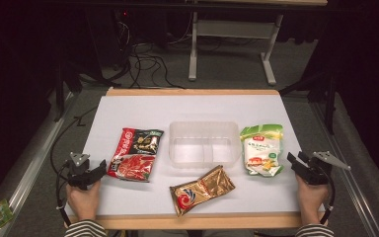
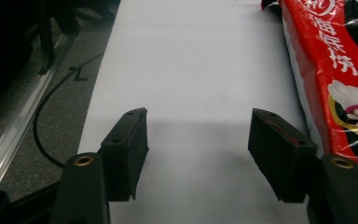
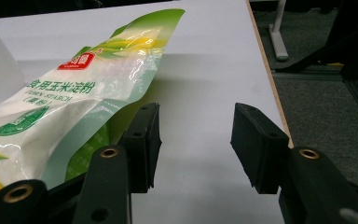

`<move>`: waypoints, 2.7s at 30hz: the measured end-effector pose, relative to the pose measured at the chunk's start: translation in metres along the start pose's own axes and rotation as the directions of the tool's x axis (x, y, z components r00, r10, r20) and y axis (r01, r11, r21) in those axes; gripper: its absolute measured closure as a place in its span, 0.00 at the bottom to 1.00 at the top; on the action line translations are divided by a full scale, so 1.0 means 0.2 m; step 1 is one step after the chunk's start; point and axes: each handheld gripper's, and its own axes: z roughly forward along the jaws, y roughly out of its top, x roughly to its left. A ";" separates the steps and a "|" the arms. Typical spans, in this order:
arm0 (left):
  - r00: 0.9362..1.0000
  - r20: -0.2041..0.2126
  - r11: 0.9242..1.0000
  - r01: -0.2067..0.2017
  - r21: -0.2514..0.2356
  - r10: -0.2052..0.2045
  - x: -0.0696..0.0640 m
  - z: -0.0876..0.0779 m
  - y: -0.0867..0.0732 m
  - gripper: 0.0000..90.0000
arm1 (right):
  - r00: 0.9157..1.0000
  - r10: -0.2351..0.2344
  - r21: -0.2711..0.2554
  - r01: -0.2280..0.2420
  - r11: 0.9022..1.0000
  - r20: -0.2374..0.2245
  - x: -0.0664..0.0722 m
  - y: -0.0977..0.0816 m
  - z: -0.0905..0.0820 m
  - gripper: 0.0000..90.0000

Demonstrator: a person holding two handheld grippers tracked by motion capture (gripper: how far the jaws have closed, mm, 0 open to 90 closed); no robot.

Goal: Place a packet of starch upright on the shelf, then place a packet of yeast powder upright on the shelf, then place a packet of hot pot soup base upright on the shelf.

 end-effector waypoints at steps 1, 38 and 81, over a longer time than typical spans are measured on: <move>1.000 0.000 1.000 0.001 0.002 -0.001 0.00 0.00 0.00 0.42 | 1.000 -0.004 0.001 0.004 1.000 -0.002 0.00 0.00 0.00 0.57; 1.000 -0.013 1.000 0.008 -0.008 -0.008 0.00 0.00 0.00 0.42 | 1.000 -0.015 -0.003 0.015 1.000 -0.001 0.00 0.01 -0.02 0.52; 1.000 -0.026 1.000 -0.011 0.009 0.011 -0.01 0.00 0.00 0.42 | 0.980 -0.024 0.160 0.056 0.985 -0.199 0.09 0.27 -0.01 0.41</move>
